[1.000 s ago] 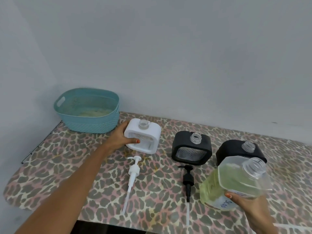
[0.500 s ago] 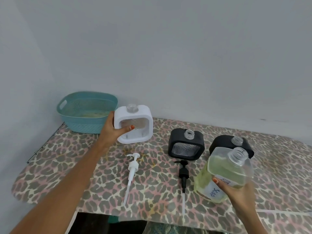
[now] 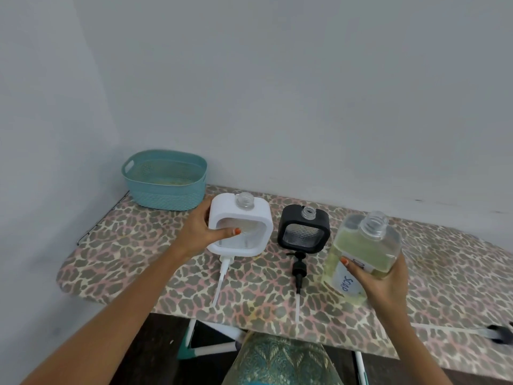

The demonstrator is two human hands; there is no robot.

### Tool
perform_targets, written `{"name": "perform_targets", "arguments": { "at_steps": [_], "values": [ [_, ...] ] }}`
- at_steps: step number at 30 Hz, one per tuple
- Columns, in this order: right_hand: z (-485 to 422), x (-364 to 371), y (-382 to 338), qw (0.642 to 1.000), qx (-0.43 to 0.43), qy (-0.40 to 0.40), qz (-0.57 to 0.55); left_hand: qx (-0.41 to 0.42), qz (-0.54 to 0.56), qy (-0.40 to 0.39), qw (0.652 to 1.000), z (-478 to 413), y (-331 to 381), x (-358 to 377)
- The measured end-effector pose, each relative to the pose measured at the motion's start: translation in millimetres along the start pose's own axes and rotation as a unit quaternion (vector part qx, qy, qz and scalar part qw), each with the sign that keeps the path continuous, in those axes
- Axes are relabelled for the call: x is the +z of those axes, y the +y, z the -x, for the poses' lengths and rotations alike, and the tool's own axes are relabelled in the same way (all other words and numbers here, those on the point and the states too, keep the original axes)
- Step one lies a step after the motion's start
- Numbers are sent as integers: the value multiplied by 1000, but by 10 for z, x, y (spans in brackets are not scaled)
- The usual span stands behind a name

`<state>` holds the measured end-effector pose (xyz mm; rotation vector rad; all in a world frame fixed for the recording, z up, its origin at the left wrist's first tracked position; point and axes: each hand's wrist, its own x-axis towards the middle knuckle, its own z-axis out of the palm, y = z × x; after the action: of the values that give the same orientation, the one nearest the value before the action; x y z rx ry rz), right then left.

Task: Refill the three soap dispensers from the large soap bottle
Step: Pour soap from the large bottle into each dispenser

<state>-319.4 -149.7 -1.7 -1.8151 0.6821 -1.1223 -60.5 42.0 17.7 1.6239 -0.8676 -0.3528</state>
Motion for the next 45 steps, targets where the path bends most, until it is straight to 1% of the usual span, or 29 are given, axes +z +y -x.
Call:
{"name": "perform_targets", "arguments": {
  "at_steps": [4,8,11,14,23,27,33,39,45],
  "values": [
    [-27,0,-234,999,-44,-3,-15,3,31,-23,999,137,141,39],
    [-41,34,-389,992,-117,-9,49,0,63,-63,996,238,254,27],
    [-74,74,-492,981,-161,-30,103,-2,49,-107,993,282,311,6],
    [-97,113,-546,968,-203,-47,140,20,34,-140,989,326,354,7],
    [-192,174,-485,939,-254,-73,219,35,51,-158,986,404,229,43],
    [-216,206,-472,923,-282,-77,250,29,61,-202,977,416,220,64],
    [-239,237,-397,891,-337,-96,287,20,49,-256,965,398,200,82],
    [-252,226,-383,858,-389,-101,321,24,43,-253,966,349,129,119],
    [-309,206,-373,846,-404,-115,328,23,37,-257,965,314,111,165]
  ]
}}
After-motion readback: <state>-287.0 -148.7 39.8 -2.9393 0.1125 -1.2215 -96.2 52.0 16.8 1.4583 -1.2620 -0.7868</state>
